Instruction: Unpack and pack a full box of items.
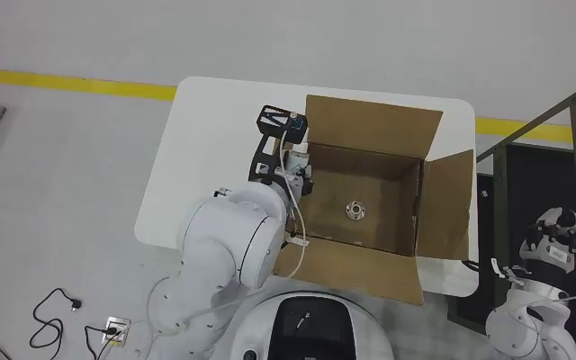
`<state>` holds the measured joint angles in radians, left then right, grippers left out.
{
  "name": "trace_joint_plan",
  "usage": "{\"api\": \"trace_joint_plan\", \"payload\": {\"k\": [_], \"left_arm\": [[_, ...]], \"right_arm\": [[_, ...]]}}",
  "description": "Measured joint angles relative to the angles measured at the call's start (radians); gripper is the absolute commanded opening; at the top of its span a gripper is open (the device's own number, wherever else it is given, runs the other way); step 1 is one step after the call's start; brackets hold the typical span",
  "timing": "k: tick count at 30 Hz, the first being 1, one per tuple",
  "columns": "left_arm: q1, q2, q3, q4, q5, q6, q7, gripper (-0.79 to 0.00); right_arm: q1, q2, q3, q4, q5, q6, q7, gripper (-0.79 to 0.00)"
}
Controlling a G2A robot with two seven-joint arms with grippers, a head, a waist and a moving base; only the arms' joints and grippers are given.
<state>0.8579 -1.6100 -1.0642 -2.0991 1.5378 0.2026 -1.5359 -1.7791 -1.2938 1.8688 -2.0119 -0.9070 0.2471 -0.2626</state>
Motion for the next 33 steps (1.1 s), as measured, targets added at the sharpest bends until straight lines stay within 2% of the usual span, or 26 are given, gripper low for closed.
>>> {"api": "trace_joint_plan", "payload": {"k": [4,8,16,22,26,33], "left_arm": [[0.017,0.000,-0.001,-0.005,-0.019,-0.008,0.027,-0.785],[0.035,0.004,-0.034,-0.048,-0.026,-0.048,0.063,-0.785],[0.036,0.023,-0.205,-0.189,0.014,-0.161,-0.001,-0.785],[0.094,0.040,-0.323,-0.189,0.077,-0.264,0.000,-0.785],[0.155,0.045,-0.346,-0.142,0.103,-0.254,0.000,-0.785],[0.277,0.044,-0.276,-0.083,0.128,-0.220,0.000,-0.785]], "right_arm": [[0.000,0.000,0.000,0.000,0.000,0.000,0.000,-0.785],[0.000,0.000,0.000,0.000,0.000,0.000,0.000,-0.785],[0.000,0.000,0.000,0.000,0.000,0.000,0.000,-0.785],[0.000,0.000,0.000,0.000,0.000,0.000,0.000,-0.785],[0.000,0.000,0.000,0.000,0.000,0.000,0.000,-0.785],[0.000,0.000,0.000,0.000,0.000,0.000,0.000,-0.785]]}}
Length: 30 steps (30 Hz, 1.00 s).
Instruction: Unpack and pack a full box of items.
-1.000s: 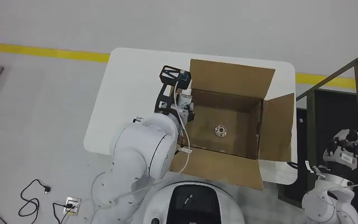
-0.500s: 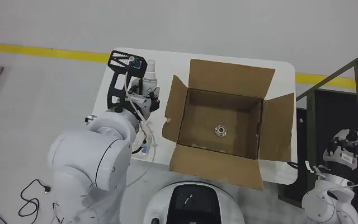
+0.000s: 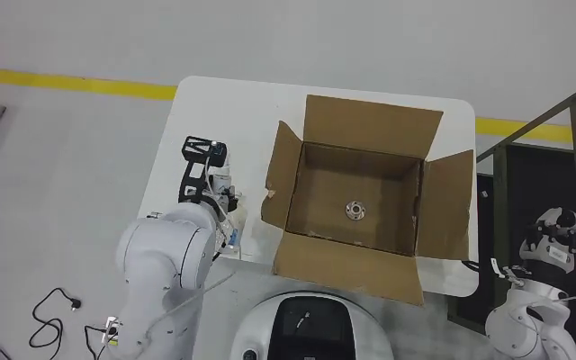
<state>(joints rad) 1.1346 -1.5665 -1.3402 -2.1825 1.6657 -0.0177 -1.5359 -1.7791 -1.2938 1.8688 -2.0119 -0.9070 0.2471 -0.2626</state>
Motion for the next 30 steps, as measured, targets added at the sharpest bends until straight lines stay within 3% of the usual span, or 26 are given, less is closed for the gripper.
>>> {"api": "trace_joint_plan", "payload": {"k": [8,19,30], "left_arm": [[0.059,0.003,0.030,0.064,0.051,0.008,0.016,-0.785],[0.121,-0.001,0.072,0.104,-0.024,0.045,0.050,-0.785],[0.122,-0.001,0.073,0.105,-0.025,0.045,0.050,-0.785]], "right_arm": [[0.000,0.000,0.000,0.000,0.000,0.000,0.000,-0.785],[0.000,0.000,0.000,0.000,0.000,0.000,0.000,-0.785],[0.000,0.000,0.000,0.000,0.000,0.000,0.000,-0.785]]}}
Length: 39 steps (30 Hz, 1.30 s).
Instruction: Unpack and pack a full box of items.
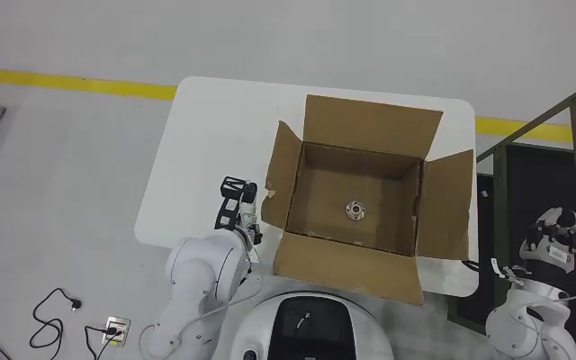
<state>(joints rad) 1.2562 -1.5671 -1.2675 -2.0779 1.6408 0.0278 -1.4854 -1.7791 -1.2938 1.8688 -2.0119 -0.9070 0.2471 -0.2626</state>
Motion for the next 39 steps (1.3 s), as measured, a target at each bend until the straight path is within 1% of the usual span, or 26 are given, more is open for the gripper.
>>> {"api": "trace_joint_plan", "payload": {"k": [3,7,9,13,18,26,36,39], "left_arm": [[0.001,0.000,0.000,0.001,-0.001,0.001,0.002,-0.785],[0.021,0.001,0.019,0.030,-0.005,-0.012,0.070,-0.785],[0.024,0.002,0.032,0.044,0.008,-0.023,0.086,-0.785],[0.033,0.004,0.040,0.085,0.004,-0.041,0.106,-0.785],[0.036,0.007,0.036,0.141,0.010,-0.037,0.103,-0.785],[0.025,0.006,0.022,0.229,-0.056,-0.013,0.121,-0.785],[-0.003,0.011,0.002,0.339,-0.048,0.010,0.185,-0.785],[-0.011,0.012,0.004,0.353,-0.050,0.012,0.201,-0.785]], "right_arm": [[0.000,0.000,0.000,0.000,0.000,0.000,0.000,-0.785],[0.000,0.000,0.000,0.000,0.000,0.000,0.000,-0.785],[0.000,0.000,0.000,0.000,0.000,0.000,0.000,-0.785],[0.000,0.000,0.000,0.000,0.000,0.000,0.000,-0.785],[0.000,0.000,0.000,0.000,0.000,0.000,0.000,-0.785],[0.000,0.000,0.000,0.000,0.000,0.000,0.000,-0.785],[0.000,0.000,0.000,0.000,0.000,0.000,0.000,-0.785],[0.000,0.000,0.000,0.000,0.000,0.000,0.000,-0.785]]}}
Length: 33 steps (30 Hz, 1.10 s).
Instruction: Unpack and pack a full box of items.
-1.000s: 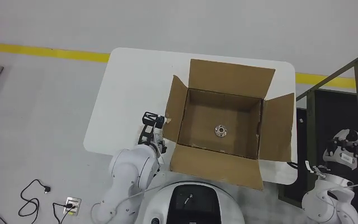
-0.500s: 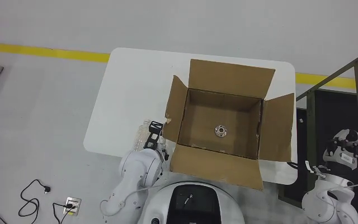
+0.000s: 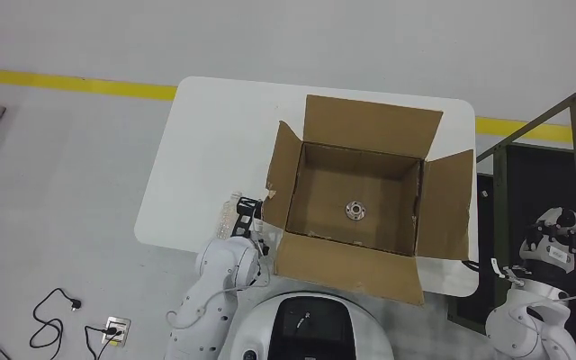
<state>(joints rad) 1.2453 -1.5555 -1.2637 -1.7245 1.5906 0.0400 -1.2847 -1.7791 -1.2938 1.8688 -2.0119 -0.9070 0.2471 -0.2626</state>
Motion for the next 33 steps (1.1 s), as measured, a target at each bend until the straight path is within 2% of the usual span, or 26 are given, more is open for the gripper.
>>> {"api": "trace_joint_plan", "payload": {"k": [14,15,16,18,19,20,21,22,24,25,33], "left_arm": [[-0.040,0.003,0.004,0.072,0.015,0.015,0.023,-0.785],[-0.042,0.003,0.004,0.074,0.014,0.016,0.023,-0.730],[-0.045,0.003,0.003,0.076,0.011,0.017,0.023,-0.637],[-0.048,0.004,0.005,0.078,0.014,0.013,0.023,-0.683],[-0.050,0.004,0.006,0.079,0.017,0.010,0.023,-0.677],[-0.050,0.004,0.007,0.080,0.018,0.009,0.023,-0.653],[-0.051,0.005,0.007,0.080,0.018,0.008,0.023,-0.588],[-0.051,0.005,0.008,0.081,0.017,0.007,0.022,-0.480],[-0.052,0.006,0.008,0.082,0.015,0.005,0.019,-0.086],[-0.053,0.006,0.008,0.083,0.014,0.004,0.017,0.000],[-0.057,0.008,0.007,0.075,0.011,0.000,0.014,0.000]], "right_arm": [[0.000,0.000,0.000,0.000,0.000,0.000,0.000,-0.785],[0.000,0.000,0.000,0.000,0.000,0.000,0.000,-0.785],[0.000,0.000,0.000,0.000,0.000,0.000,0.000,-0.785],[0.000,0.000,0.000,0.000,0.000,0.000,0.000,-0.785],[0.000,0.000,0.000,0.000,0.000,0.000,0.000,-0.785],[0.000,0.000,0.000,0.000,0.000,0.000,0.000,-0.785],[0.000,0.000,0.000,0.000,0.000,0.000,0.000,-0.785],[0.000,0.000,0.000,0.000,0.000,0.000,0.000,-0.785],[0.000,0.000,0.000,0.000,0.000,0.000,0.000,-0.785],[0.000,0.000,0.000,0.000,0.000,0.000,0.000,-0.785],[0.000,0.000,0.000,0.000,0.000,0.000,0.000,-0.785]]}}
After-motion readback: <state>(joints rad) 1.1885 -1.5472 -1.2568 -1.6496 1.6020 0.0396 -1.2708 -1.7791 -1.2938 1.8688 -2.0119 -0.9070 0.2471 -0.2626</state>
